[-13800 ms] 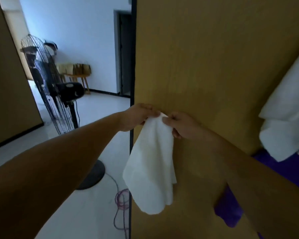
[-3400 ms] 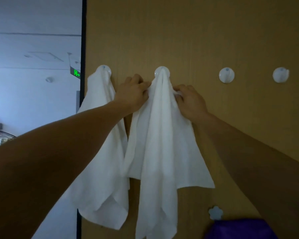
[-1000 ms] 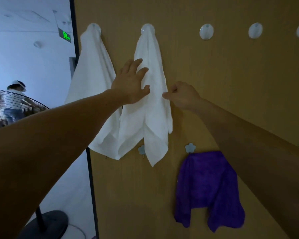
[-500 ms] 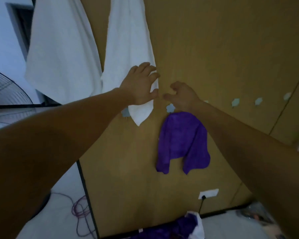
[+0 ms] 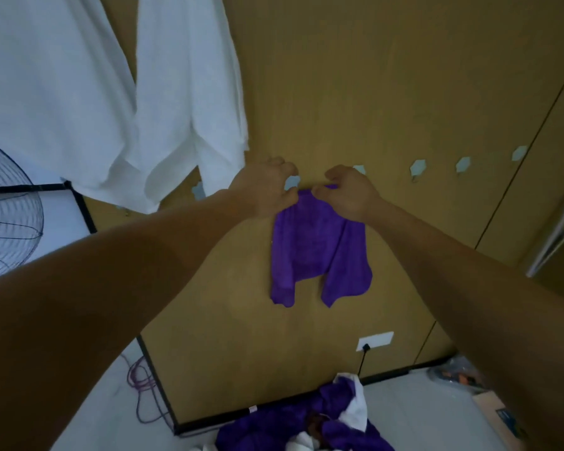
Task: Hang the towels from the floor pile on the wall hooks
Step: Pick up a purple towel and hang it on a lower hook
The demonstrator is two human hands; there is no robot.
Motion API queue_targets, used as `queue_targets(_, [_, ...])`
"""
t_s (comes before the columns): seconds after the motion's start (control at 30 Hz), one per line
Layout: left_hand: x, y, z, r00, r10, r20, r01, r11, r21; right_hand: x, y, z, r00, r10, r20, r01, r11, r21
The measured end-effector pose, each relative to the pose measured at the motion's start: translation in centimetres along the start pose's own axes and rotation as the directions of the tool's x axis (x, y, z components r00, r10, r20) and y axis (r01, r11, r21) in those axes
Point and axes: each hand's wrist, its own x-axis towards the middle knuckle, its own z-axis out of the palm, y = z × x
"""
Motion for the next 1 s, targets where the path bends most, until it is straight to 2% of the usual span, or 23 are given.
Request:
queue_targets(0.23, [2.2,3.6,2.7,0.975,-0.197,0.101,0.195,0.980,0.028,1.4,5.7,-3.4,1.000,-0.025,0.008,0.025,0.999,0.033])
queue_targets(0.53, [3.7,4.7,6.0,0.929,-0.321,0.185,0.311,0.947,0.080,3.3,10.2,-3.2,0.994,-0.049,0.095,0.046,0.999,0.027])
queue_targets(0.7, [5.3,2.9,8.9,0.922,-0.356,0.150,0.353,0.934,0.051,5.5,11.6,-1.5,0.991,-0.061,0.115,0.067,0.996,-0.055])
queue_targets(1.0, [8.6,-1.8,14.2,0.892,-0.434,0.125,0.442,0.896,-0.038,12.5,15.3,1.6,1.000,0.008,0.018,-0.005,0.983,-0.184])
